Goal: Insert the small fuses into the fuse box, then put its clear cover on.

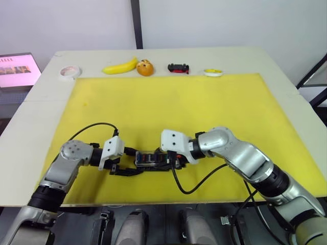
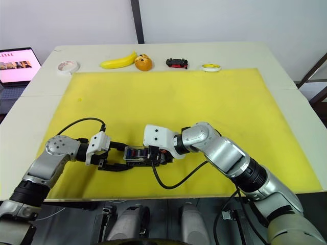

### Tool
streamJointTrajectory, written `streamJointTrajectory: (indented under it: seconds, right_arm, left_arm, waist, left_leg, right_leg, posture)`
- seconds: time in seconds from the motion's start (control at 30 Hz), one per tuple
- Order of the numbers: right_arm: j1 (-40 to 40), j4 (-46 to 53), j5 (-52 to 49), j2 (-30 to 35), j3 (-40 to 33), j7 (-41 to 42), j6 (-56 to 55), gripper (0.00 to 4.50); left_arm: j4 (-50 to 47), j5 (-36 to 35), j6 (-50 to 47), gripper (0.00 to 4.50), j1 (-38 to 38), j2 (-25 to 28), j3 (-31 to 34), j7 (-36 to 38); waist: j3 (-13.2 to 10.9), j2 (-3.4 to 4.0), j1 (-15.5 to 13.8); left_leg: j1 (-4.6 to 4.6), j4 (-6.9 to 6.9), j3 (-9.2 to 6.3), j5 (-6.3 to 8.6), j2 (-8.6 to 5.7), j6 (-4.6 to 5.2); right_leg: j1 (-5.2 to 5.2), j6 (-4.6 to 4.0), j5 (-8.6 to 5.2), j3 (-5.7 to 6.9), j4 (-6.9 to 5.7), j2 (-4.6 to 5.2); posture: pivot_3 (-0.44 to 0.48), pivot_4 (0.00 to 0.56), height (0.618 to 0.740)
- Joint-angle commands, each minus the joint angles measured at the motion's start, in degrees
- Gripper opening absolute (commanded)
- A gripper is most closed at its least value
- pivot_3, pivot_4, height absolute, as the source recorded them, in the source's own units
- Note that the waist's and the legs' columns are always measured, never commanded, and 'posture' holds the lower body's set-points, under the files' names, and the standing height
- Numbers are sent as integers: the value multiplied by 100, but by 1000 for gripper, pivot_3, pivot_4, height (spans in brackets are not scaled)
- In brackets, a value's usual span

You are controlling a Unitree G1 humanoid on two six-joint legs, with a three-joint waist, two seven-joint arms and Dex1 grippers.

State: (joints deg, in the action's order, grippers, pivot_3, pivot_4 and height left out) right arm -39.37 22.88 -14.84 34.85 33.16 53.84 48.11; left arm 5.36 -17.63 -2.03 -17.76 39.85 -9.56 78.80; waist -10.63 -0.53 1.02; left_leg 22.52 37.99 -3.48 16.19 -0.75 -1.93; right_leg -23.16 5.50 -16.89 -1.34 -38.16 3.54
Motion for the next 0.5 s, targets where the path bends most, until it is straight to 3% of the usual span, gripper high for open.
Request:
streamJointTrajectory:
  seconds: [0.03,0.5]
  right_arm:
    - [113,-313,204,102,316,128,146,1721]
    - [-113,-500,127,-40,395,294,408,1721]
  left_arm:
    - [-156,-20,8,2511,108,132,31,140]
    - [-175,-20,14,2511,148,112,33,124]
  waist:
    - [0,0,0]
    - [2,1,10]
  left_leg:
    - [0,0,0,0,0,0]
    - [-5,0,0,0,1,0]
  right_leg:
    - [0,0,0,0,0,0]
    - [4,0,0,0,0,-1]
  posture:
    - [0,150,740]
    - [0,150,740]
